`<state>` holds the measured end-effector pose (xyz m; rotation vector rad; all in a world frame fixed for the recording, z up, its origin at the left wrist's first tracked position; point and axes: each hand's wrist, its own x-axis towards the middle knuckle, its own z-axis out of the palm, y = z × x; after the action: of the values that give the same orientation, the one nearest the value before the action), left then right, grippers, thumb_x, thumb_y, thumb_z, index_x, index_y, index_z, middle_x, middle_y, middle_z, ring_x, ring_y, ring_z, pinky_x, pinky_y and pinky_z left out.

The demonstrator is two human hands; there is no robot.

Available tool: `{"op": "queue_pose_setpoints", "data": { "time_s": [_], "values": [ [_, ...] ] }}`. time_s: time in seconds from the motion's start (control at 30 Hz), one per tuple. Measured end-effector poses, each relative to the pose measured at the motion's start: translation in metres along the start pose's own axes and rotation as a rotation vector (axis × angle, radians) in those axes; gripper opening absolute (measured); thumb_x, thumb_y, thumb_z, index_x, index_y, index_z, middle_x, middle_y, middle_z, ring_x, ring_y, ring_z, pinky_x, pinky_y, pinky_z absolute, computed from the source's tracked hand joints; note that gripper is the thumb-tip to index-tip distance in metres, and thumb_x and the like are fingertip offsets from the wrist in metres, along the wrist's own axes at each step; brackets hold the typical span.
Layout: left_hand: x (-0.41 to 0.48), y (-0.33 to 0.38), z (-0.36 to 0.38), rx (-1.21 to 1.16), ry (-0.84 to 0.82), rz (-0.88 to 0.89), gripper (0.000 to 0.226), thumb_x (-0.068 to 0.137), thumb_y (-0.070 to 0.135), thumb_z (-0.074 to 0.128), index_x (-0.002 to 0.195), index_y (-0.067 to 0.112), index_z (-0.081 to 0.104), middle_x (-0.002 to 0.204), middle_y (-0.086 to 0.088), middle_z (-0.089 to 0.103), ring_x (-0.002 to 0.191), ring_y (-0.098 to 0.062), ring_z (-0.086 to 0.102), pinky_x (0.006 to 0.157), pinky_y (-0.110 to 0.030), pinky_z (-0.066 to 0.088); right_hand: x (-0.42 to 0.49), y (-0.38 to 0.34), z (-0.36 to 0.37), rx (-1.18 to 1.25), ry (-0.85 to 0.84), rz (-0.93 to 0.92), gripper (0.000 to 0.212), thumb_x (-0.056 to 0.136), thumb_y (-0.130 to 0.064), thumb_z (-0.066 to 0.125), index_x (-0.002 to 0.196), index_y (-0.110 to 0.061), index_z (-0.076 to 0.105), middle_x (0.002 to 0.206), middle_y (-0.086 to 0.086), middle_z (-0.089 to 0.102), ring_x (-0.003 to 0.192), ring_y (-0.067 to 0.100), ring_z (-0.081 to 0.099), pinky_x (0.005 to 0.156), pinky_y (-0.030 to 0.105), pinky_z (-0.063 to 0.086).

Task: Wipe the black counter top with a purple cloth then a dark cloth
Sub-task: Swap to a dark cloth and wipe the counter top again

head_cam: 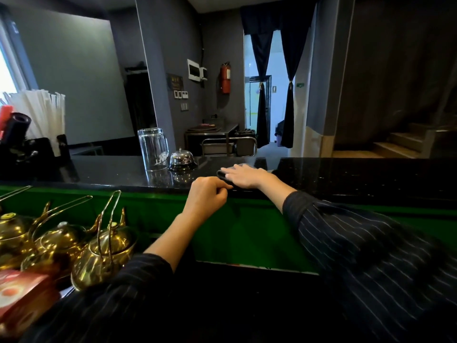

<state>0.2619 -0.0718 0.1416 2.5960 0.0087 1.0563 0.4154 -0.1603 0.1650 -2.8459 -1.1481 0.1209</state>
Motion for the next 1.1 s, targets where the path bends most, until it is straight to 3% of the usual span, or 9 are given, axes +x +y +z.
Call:
{"op": "queue_pose_setpoints", "data": {
  "time_s": [0.13, 0.27, 0.43, 0.5, 0.6, 0.83, 0.97, 1.1],
  "values": [
    [0.011, -0.019, -0.008, 0.038, -0.025, 0.031, 0.036, 0.071, 0.017, 0.046, 0.087, 0.014, 0.077, 0.089, -0.005, 0.075, 0.080, -0.021, 0.068, 0.076, -0.033, 0.054, -0.012, 0.045, 0.001, 0.051, -0.033, -0.164, 0.054, 0.099, -0.053, 0.014, 0.152, -0.043, 0.014, 0.163, -0.002, 0.014, 0.150, 0.021, 0.008, 0.119, 0.055, 0.009],
    [0.022, -0.050, -0.003, 0.099, -0.096, 0.025, 0.034, 0.081, 0.014, 0.046, 0.101, 0.013, 0.073, 0.106, -0.004, 0.071, 0.098, -0.021, 0.063, 0.087, -0.032, 0.050, -0.016, 0.122, -0.007, 0.055, 0.005, 0.066, 0.053, 0.099, -0.055, 0.014, 0.151, -0.046, 0.014, 0.163, -0.002, 0.011, 0.151, 0.025, 0.007, 0.118, 0.058, 0.007],
    [0.018, -0.057, 0.029, 0.271, 0.083, 0.011, 0.041, 0.082, 0.032, 0.028, 0.093, 0.019, 0.065, 0.091, 0.000, 0.062, 0.086, -0.022, 0.055, 0.068, -0.033, 0.043, 0.036, 0.170, -0.009, 0.047, -0.052, 0.274, 0.082, 0.071, -0.077, 0.005, 0.149, -0.051, 0.009, 0.164, -0.004, 0.006, 0.151, 0.026, 0.005, 0.117, 0.060, 0.007],
    [0.019, -0.058, 0.034, 0.332, 0.116, 0.007, 0.037, 0.082, 0.033, 0.027, 0.089, 0.020, 0.061, 0.088, 0.001, 0.059, 0.083, -0.022, 0.054, 0.067, -0.032, 0.038, 0.061, 0.162, -0.011, 0.030, -0.071, 0.349, 0.088, 0.069, -0.078, 0.006, 0.151, -0.046, 0.008, 0.164, -0.003, 0.004, 0.151, 0.029, 0.005, 0.117, 0.061, 0.005],
    [0.019, -0.061, 0.036, 0.357, 0.143, 0.019, 0.034, 0.082, 0.033, 0.028, 0.088, 0.021, 0.060, 0.086, 0.003, 0.057, 0.080, -0.020, 0.052, 0.066, -0.031, 0.036, 0.082, 0.123, -0.020, 0.001, -0.116, 0.378, 0.074, 0.086, -0.073, 0.012, 0.153, -0.042, 0.006, 0.164, 0.000, 0.003, 0.150, 0.033, 0.006, 0.116, 0.062, 0.007],
    [0.020, -0.060, 0.032, 0.393, 0.112, 0.034, 0.036, 0.083, 0.034, 0.026, 0.090, 0.021, 0.058, 0.088, 0.001, 0.056, 0.081, -0.021, 0.052, 0.066, -0.031, 0.034, 0.110, 0.032, -0.017, -0.027, -0.127, 0.125, 0.060, 0.095, -0.063, 0.012, 0.152, -0.046, 0.005, 0.164, 0.003, 0.001, 0.150, 0.032, 0.005, 0.117, 0.061, 0.006],
    [0.018, -0.057, 0.030, 0.363, 0.086, 0.008, 0.043, 0.082, 0.036, 0.021, 0.093, 0.020, 0.060, 0.092, 0.001, 0.057, 0.085, -0.021, 0.051, 0.068, -0.032, 0.035, 0.094, 0.038, -0.014, 0.008, -0.128, -0.015, 0.052, 0.103, -0.050, 0.015, 0.154, -0.040, 0.007, 0.164, 0.006, 0.001, 0.151, 0.030, -0.001, 0.120, 0.053, 0.001],
    [0.016, -0.057, 0.029, 0.334, 0.073, -0.001, 0.047, 0.082, 0.038, 0.018, 0.095, 0.021, 0.059, 0.093, 0.002, 0.057, 0.085, -0.020, 0.050, 0.069, -0.032, 0.035, 0.074, 0.084, -0.022, 0.030, -0.122, 0.064, 0.051, 0.104, -0.047, 0.014, 0.154, -0.038, 0.008, 0.164, 0.003, 0.002, 0.151, 0.026, 0.001, 0.121, 0.049, 0.002]
  ]
}}
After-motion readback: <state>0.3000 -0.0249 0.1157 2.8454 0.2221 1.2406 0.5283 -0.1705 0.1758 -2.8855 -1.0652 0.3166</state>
